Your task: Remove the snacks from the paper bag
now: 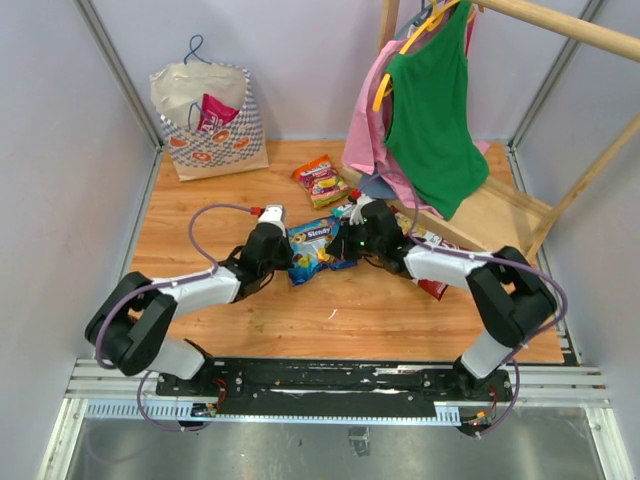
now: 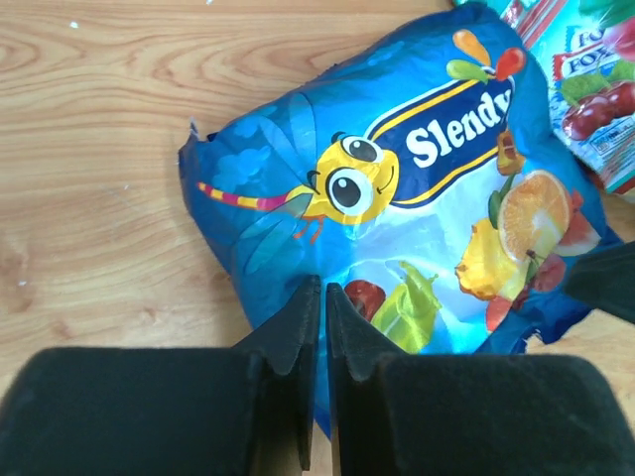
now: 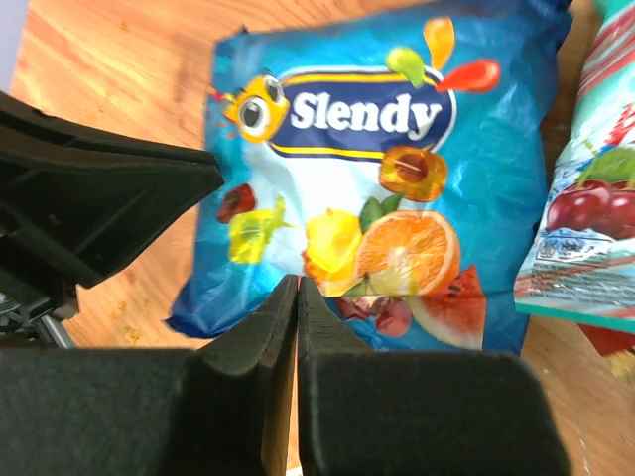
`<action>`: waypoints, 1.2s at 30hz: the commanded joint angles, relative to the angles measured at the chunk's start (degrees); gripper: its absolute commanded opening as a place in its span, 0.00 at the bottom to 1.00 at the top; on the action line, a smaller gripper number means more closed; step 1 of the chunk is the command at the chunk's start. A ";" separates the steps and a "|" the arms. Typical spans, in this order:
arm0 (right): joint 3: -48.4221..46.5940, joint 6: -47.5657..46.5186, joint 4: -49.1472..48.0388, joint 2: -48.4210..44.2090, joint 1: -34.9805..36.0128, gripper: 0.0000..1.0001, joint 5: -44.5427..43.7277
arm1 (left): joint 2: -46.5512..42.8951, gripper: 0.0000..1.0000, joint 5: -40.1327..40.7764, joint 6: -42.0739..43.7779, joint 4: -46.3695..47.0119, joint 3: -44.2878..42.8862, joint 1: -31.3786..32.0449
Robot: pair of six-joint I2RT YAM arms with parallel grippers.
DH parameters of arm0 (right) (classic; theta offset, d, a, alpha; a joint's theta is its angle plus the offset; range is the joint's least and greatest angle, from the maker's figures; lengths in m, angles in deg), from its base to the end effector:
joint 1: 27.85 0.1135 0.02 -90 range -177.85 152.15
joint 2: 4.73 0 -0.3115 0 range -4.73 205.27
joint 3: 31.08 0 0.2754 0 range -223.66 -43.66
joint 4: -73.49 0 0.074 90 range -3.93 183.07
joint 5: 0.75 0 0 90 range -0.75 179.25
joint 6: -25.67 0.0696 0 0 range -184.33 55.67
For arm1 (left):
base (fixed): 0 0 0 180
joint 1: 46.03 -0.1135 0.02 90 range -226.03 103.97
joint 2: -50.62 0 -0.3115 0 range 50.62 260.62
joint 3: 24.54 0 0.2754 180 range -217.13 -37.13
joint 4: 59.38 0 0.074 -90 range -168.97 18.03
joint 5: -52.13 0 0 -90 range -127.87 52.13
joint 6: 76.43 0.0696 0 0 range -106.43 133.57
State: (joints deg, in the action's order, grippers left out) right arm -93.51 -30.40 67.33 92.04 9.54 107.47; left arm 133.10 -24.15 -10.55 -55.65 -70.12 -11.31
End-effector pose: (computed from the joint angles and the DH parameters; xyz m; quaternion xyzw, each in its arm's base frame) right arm 0.3107 0.2648 0.2013 -0.1069 0.8443 0.4061 0.3329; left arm 0.2708 -0.1676 0.1795 0.0241 0.8747 -0.1406 0.4631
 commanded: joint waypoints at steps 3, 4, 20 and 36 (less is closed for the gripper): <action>2.86 -7.48 1.24 -12.28 1.24 0.25 -7.99 | -12.73 0.32 2.71 3.01 -5.25 -2.24 -0.57; 3.25 -8.04 1.00 -13.78 1.20 0.37 -8.91 | -14.81 0.42 3.05 3.87 -6.35 -3.36 -0.73; 4.61 -5.81 0.16 -17.24 0.12 0.80 -10.22 | -19.26 1.00 4.87 0.15 -28.71 -31.62 -27.56; 2.10 -8.66 5.16 -21.49 -0.28 0.81 -9.83 | 13.59 1.00 5.56 7.64 -41.80 -71.31 -44.39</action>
State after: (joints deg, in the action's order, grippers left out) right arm -89.18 -37.41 71.26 73.27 9.95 97.37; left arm 145.19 -22.99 -6.07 -93.81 -135.47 -55.70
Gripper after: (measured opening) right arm 0.808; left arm 0.994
